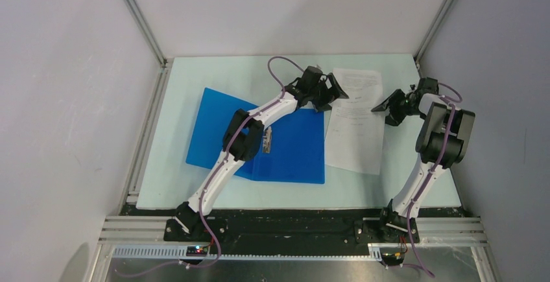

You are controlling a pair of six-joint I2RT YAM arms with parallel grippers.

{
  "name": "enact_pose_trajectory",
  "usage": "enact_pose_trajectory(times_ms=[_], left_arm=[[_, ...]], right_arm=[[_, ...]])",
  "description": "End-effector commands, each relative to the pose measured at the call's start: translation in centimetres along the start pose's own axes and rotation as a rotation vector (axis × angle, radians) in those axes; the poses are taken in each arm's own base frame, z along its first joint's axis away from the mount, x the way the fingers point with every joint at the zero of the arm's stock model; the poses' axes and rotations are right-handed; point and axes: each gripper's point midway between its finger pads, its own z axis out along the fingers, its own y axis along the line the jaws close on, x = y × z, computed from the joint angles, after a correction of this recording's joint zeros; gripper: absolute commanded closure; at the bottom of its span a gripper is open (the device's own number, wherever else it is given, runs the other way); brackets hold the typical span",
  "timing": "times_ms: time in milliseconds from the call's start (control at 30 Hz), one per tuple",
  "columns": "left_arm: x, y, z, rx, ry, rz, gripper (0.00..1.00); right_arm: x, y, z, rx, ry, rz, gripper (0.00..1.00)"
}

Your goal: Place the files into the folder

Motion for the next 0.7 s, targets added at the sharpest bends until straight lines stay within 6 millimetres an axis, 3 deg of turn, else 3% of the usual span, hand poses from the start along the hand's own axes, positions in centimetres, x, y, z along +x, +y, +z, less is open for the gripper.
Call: enact_pose_trajectory(times_ms=[0, 233, 433, 600, 667], left_arm=[[1.0, -0.8, 0.1, 0.031, 0.029, -0.006, 0.04], [1.0, -0.9, 0.1, 0.033, 0.029, -0.007, 0.05], [1.1, -1.1, 0.0, 0.037, 0.03, -0.002, 0.05], [0.9, -1.6, -0.3, 0.046, 0.024, 0.001, 0.05], [0.8, -1.8, -0.3, 0.05, 0.022, 0.002, 0.05]], right_arm=[[-0.2, 2.0, -1.9, -0.073, -0.031, -0.018, 0.44], [1.3, 2.3, -2.3, -0.124, -0.002, -0.017, 0.62], [2.2, 2.1, -2.5, -0.106, 0.007, -0.031, 0.51], [2.6, 1.9, -2.4, -0.11, 0.016, -0.027, 0.65], [3.0, 1.7, -2.2, -0.098, 0.026, -0.033, 0.61]])
